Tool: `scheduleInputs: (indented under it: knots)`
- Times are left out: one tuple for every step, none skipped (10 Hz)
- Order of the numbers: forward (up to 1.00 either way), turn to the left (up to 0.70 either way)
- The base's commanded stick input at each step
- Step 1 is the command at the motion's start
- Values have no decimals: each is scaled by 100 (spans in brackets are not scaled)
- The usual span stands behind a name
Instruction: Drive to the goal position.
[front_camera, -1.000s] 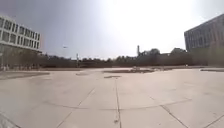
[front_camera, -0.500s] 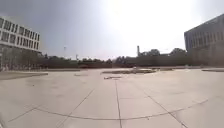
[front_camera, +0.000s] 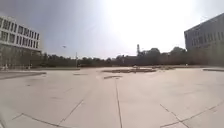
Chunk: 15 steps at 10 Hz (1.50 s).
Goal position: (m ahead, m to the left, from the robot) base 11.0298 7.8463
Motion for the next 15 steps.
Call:
scheduleInputs:
  knots:
    - [64, 0]
    - [68, 0]
    - [70, 0]
    - [70, 0]
    - [70, 0]
    - [70, 0]
    - [70, 0]
    - [70, 0]
    - [70, 0]
    - [70, 0]
    - [70, 0]
    - [70, 0]
    - [70, 0]
    - [70, 0]
    - [70, 0]
